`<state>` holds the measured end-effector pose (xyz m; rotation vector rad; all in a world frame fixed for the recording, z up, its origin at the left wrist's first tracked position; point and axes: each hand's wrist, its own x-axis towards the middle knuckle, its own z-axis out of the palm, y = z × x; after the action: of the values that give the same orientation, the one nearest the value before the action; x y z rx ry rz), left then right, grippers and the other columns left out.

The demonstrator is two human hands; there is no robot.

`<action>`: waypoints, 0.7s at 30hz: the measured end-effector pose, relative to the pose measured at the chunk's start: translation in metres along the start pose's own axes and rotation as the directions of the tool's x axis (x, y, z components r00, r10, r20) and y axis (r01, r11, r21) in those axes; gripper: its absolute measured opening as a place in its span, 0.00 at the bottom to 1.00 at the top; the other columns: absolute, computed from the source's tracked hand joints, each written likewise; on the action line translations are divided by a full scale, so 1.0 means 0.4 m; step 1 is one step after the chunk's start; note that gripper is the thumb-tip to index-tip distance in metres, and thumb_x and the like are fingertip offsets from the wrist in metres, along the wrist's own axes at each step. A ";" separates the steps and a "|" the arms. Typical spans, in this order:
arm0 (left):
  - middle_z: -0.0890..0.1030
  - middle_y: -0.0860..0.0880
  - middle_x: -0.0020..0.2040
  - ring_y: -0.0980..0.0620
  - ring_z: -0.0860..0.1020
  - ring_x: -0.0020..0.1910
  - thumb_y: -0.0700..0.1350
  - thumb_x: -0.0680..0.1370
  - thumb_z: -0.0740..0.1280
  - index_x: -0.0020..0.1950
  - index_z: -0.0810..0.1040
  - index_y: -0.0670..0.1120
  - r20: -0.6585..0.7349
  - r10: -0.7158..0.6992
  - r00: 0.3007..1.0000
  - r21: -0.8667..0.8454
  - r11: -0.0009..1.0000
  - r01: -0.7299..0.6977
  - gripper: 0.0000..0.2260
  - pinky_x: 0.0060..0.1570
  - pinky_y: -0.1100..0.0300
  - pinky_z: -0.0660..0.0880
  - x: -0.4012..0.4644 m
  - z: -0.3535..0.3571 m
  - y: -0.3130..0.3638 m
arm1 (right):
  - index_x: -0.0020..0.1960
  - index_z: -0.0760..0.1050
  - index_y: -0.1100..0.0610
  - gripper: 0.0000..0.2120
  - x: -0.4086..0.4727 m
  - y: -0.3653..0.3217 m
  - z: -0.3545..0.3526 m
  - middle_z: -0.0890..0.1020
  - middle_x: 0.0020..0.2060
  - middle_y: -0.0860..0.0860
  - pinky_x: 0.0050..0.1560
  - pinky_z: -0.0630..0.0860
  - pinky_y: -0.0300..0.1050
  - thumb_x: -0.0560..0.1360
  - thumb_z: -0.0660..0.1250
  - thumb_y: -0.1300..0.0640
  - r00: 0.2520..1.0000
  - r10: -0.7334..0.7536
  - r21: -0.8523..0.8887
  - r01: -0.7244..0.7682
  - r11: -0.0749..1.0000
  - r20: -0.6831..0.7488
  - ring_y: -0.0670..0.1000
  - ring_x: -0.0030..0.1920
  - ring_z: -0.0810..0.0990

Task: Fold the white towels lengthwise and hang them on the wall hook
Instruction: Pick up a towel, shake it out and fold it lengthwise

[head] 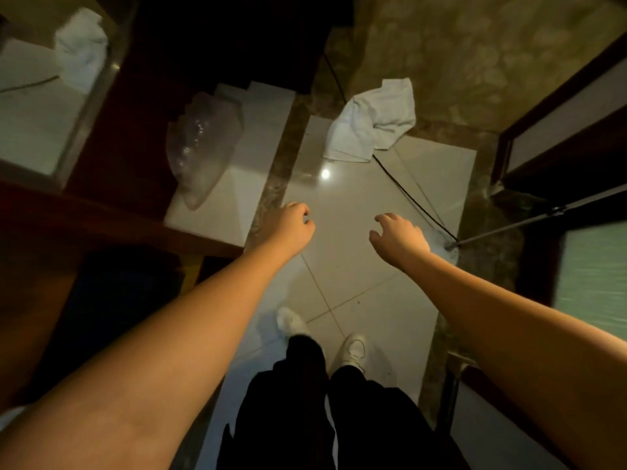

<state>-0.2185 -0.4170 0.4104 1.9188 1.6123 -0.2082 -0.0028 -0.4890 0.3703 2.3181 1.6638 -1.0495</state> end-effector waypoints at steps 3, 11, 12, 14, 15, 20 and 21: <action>0.73 0.45 0.71 0.41 0.74 0.64 0.45 0.81 0.60 0.69 0.74 0.44 0.051 0.025 0.998 0.028 0.999 -0.026 0.17 0.59 0.53 0.70 0.166 0.053 0.010 | 0.76 0.67 0.55 0.24 0.150 0.043 0.019 0.70 0.75 0.53 0.67 0.66 0.53 0.82 0.58 0.49 0.999 0.035 -0.013 -0.035 0.999 -0.004 0.59 0.70 0.71; 0.74 0.44 0.69 0.40 0.74 0.63 0.46 0.81 0.60 0.71 0.73 0.45 0.178 0.098 0.979 0.040 0.993 -0.107 0.18 0.60 0.52 0.71 0.684 0.192 -0.006 | 0.76 0.66 0.56 0.25 0.622 0.107 0.058 0.66 0.76 0.54 0.70 0.66 0.53 0.82 0.59 0.48 0.992 0.123 -0.023 -0.122 0.992 0.039 0.58 0.73 0.67; 0.74 0.44 0.69 0.40 0.74 0.63 0.47 0.81 0.60 0.70 0.73 0.45 0.190 0.098 0.977 0.045 0.993 -0.108 0.18 0.60 0.52 0.71 0.754 0.209 -0.014 | 0.76 0.66 0.56 0.25 0.689 0.114 0.063 0.66 0.76 0.54 0.70 0.66 0.53 0.82 0.59 0.48 0.989 0.140 -0.031 -0.139 0.990 0.039 0.58 0.73 0.67; 0.74 0.44 0.68 0.40 0.75 0.61 0.47 0.81 0.60 0.70 0.74 0.45 0.206 0.110 0.972 0.060 0.990 -0.125 0.18 0.59 0.52 0.72 0.883 0.243 -0.036 | 0.76 0.66 0.56 0.25 0.819 0.129 0.072 0.66 0.75 0.54 0.69 0.67 0.53 0.82 0.59 0.48 0.984 0.177 -0.040 -0.175 0.984 0.035 0.58 0.72 0.68; 0.74 0.44 0.67 0.40 0.75 0.61 0.46 0.80 0.60 0.69 0.74 0.44 0.213 0.110 0.971 0.067 0.990 -0.127 0.18 0.59 0.51 0.72 0.943 0.261 -0.047 | 0.76 0.66 0.56 0.26 0.882 0.137 0.079 0.66 0.75 0.55 0.69 0.67 0.53 0.82 0.60 0.48 0.981 0.192 -0.042 -0.190 0.981 0.035 0.58 0.72 0.68; 0.71 0.43 0.68 0.41 0.74 0.62 0.43 0.80 0.59 0.68 0.72 0.43 0.279 0.053 0.959 0.070 0.995 -0.075 0.17 0.58 0.51 0.72 1.217 0.389 -0.068 | 0.76 0.65 0.58 0.26 1.163 0.191 0.150 0.68 0.73 0.57 0.64 0.69 0.54 0.80 0.60 0.49 0.985 0.165 -0.115 -0.159 0.981 0.046 0.61 0.69 0.70; 0.70 0.43 0.69 0.41 0.73 0.63 0.43 0.80 0.59 0.69 0.72 0.42 0.294 0.058 0.954 0.080 0.993 -0.085 0.17 0.58 0.51 0.71 1.270 0.423 -0.063 | 0.75 0.65 0.58 0.25 1.217 0.206 0.169 0.70 0.71 0.58 0.62 0.70 0.54 0.80 0.60 0.50 0.988 0.147 -0.137 -0.140 0.981 0.047 0.61 0.67 0.70</action>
<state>-0.0739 -0.0823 0.0175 1.9078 1.3560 -0.5186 0.1172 -0.1643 0.0118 2.2618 1.4731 -0.9371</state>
